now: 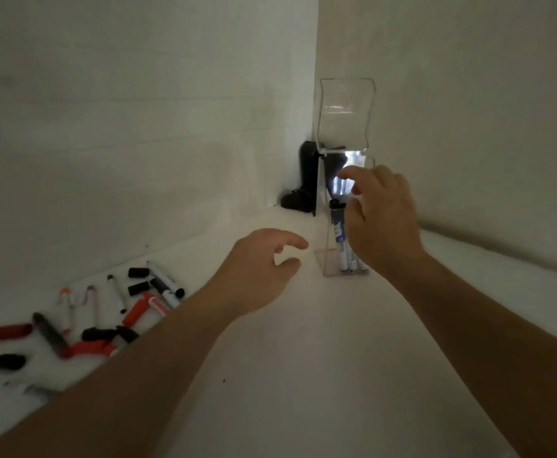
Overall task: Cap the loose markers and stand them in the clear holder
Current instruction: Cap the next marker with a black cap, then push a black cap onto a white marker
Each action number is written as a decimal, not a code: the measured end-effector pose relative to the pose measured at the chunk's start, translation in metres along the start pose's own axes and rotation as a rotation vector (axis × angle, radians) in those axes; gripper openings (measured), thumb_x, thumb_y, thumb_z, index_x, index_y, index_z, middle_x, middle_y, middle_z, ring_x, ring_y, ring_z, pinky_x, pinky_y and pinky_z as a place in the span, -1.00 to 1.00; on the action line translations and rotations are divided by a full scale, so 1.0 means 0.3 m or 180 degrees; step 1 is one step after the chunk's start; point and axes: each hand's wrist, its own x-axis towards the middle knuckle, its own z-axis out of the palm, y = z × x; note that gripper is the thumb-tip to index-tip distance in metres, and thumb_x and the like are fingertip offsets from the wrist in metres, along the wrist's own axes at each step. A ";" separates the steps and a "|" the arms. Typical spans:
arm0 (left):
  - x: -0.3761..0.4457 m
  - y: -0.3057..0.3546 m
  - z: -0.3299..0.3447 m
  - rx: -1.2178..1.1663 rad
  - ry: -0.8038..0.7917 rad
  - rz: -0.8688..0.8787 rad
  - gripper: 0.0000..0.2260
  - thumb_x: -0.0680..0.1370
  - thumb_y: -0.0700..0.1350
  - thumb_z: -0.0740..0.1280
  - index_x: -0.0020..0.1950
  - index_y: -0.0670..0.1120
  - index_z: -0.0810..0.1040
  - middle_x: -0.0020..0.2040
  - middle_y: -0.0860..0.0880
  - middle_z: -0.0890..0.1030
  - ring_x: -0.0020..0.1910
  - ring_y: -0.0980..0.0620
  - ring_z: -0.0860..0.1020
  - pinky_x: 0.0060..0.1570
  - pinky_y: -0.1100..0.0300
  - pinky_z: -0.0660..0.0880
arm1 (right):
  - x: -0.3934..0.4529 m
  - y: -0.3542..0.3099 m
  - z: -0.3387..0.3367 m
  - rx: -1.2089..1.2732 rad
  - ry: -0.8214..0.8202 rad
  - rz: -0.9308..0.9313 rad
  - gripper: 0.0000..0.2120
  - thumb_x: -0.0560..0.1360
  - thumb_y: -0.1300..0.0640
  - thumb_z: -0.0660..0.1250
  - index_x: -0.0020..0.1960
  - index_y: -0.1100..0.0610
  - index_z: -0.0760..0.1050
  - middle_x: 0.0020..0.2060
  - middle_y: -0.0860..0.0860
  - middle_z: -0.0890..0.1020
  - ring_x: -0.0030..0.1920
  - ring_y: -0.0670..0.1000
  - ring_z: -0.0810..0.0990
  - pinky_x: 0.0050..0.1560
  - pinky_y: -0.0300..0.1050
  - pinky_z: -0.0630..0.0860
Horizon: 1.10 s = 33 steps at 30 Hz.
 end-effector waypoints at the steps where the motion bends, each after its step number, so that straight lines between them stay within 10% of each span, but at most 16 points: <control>1: -0.013 -0.023 -0.060 0.0042 0.0052 -0.0061 -0.77 0.58 -0.03 0.37 0.18 0.24 0.61 0.09 0.28 0.55 0.08 0.27 0.53 0.06 0.33 0.46 | -0.012 -0.049 0.014 0.0244 -0.0125 -0.0084 -0.61 0.52 0.25 0.22 0.31 0.03 0.50 0.02 0.00 0.52 -0.01 -0.01 0.41 0.01 -0.15 0.35; 6: -0.100 -0.212 -0.348 0.0103 0.0563 -0.0723 -0.76 0.59 -0.16 0.33 0.11 0.16 0.67 0.02 0.25 0.62 -0.08 0.38 0.54 -0.20 0.49 0.38 | -0.096 -0.279 0.156 0.1072 -0.1130 -0.0130 -0.62 0.53 0.18 0.33 0.29 -0.12 0.46 -0.04 -0.14 0.47 -0.19 -0.24 0.41 -0.11 -0.32 0.34; 17: -0.186 -0.526 -0.518 0.0946 0.0346 -0.1547 -0.70 0.57 -0.18 0.30 0.21 0.14 0.63 0.18 0.11 0.61 0.13 0.10 0.55 0.09 0.23 0.42 | -0.172 -0.517 0.500 0.1054 -0.2767 -0.0168 -0.50 0.57 0.29 0.12 0.30 -0.17 0.59 0.17 0.02 0.55 0.16 0.08 0.53 0.17 -0.16 0.46; 27: -0.085 -0.558 -0.466 0.1661 -0.0234 -0.1637 -0.78 0.56 -0.01 0.37 0.18 0.13 0.66 0.25 0.04 0.63 0.23 0.00 0.55 0.27 0.06 0.50 | -0.177 -0.492 0.469 0.0602 -0.2710 -0.0411 -0.47 0.55 0.21 0.17 0.49 -0.13 0.36 0.32 -0.02 0.42 0.24 0.10 0.39 0.23 0.03 0.45; 31: -0.085 -0.552 -0.450 0.1894 -0.0221 -0.1626 -0.87 0.57 0.00 0.37 0.10 0.15 0.63 0.14 0.03 0.65 0.11 -0.02 0.57 0.16 0.01 0.54 | -0.168 -0.500 0.469 0.0388 -0.2861 -0.0431 -0.71 0.54 0.07 0.13 0.04 -0.01 0.63 0.04 -0.04 0.62 0.07 0.07 0.54 0.06 0.00 0.49; 33: -0.093 -0.548 -0.444 0.1944 -0.0182 -0.1630 -0.89 0.58 0.00 0.36 0.09 0.14 0.60 0.13 0.02 0.65 0.09 -0.04 0.57 0.15 -0.01 0.54 | -0.153 -0.486 0.460 0.0284 -0.2686 -0.0264 -0.69 0.57 0.01 0.13 -0.30 0.05 0.45 -0.29 0.00 0.56 -0.23 0.02 0.51 -0.25 -0.12 0.44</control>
